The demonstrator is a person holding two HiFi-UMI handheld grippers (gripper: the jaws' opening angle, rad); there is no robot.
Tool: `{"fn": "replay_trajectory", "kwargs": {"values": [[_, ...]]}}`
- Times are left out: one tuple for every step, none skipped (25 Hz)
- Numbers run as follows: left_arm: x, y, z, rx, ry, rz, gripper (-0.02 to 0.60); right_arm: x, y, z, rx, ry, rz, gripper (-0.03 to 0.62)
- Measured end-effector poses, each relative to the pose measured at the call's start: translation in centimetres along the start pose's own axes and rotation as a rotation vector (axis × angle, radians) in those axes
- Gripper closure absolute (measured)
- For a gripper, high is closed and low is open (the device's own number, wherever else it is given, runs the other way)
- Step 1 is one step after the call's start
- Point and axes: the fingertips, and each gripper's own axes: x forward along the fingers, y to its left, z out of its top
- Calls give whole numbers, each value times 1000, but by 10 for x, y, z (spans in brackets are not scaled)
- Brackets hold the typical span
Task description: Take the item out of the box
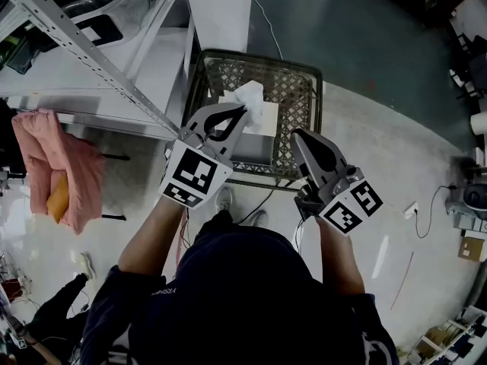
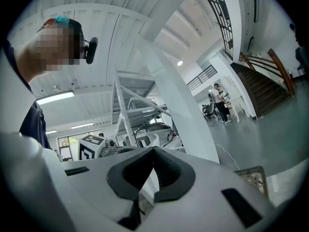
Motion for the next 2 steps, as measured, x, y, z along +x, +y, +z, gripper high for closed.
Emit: {"fn": "replay_trajectory", "kwargs": {"values": [[0, 0, 0, 0, 2, 1, 575, 0, 0, 0, 1, 0, -1, 571], [0, 0, -1, 1, 3, 1, 575, -1, -1, 0, 2, -1, -2, 571]]}}
